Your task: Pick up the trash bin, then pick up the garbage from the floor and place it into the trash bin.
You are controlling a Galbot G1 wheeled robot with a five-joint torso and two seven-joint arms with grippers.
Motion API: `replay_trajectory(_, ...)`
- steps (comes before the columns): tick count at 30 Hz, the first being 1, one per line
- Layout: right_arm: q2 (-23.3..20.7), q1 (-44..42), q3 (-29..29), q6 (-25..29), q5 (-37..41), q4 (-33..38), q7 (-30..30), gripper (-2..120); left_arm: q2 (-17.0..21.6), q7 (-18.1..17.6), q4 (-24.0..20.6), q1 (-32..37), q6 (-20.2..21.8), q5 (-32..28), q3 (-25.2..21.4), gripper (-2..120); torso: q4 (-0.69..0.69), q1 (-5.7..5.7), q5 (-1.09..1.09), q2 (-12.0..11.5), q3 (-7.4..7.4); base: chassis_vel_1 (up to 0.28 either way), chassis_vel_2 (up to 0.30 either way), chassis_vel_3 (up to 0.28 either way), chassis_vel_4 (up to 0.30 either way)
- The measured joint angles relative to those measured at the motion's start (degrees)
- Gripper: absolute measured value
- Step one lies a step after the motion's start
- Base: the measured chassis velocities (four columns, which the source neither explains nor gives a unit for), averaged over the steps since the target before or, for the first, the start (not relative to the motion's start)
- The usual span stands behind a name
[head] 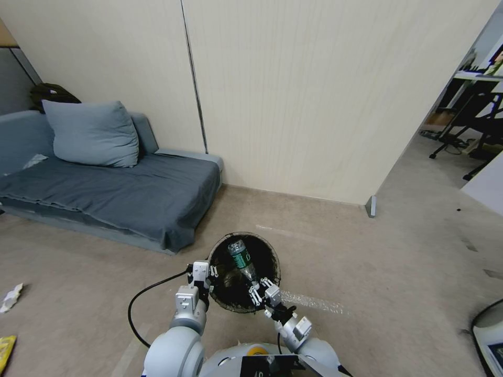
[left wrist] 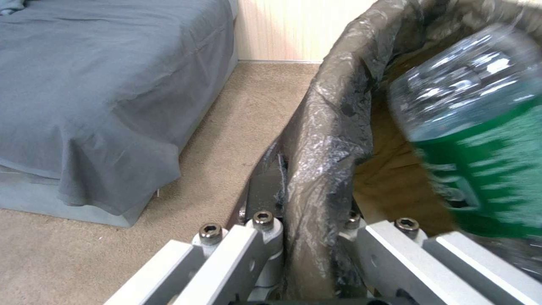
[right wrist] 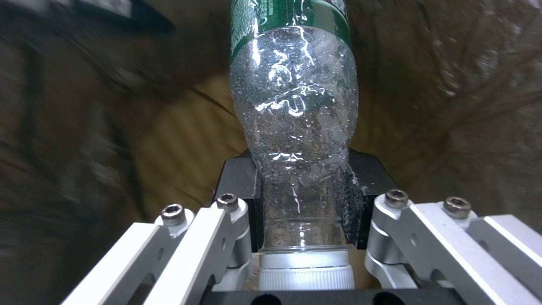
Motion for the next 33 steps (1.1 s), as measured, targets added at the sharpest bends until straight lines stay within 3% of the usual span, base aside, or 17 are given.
replay_trajectory(5, 0.65, 0.56, 0.20, 0.00, -1.00, -1.08, 0.00, 23, -0.02, 0.03, -0.07, 0.07, 0.02, 0.00, 0.08, 2, -0.01, 0.00, -0.01, 0.00, 0.00, 0.000, 0.000, 0.000, 0.000)
replay_trajectory(9, 0.88, 0.60, 0.22, -0.01, -1.36, -1.16, 0.23, 32, -0.03, 0.04, -0.07, 0.08, 0.03, 0.06, 0.21, 2, -0.01, 0.00, -0.02, 0.00, 0.00, 0.000, 0.000, 0.000, 0.000)
replay_trajectory(15, 1.17, 0.46, 0.22, 0.31, -2.07, -1.09, 0.28, 59, -0.15, 0.05, 0.26, -0.04, 0.03, 0.23, 0.64, 2, 0.00, 0.00, 0.02, 0.00, 0.00, 0.000, 0.000, 0.000, 0.000)
replay_trajectory(27, 1.45, -1.41, 0.23, 1.18, -3.38, 3.46, 0.37, 99, -0.13, 0.24, 1.41, -0.59, -0.71, -0.05, 0.38, 2, 0.00, 0.00, 0.05, 0.00, 0.01, 0.000, 0.000, 0.000, 0.000)
replay_trajectory(33, 2.04, -2.41, 0.19, 1.75, -4.52, 7.12, 0.45, 100, -0.07, 0.19, 1.93, -0.95, -0.92, -0.30, 0.25, 2, -0.01, 0.00, 0.14, 0.00, 0.01, 0.000, 0.000, 0.000, 0.000)
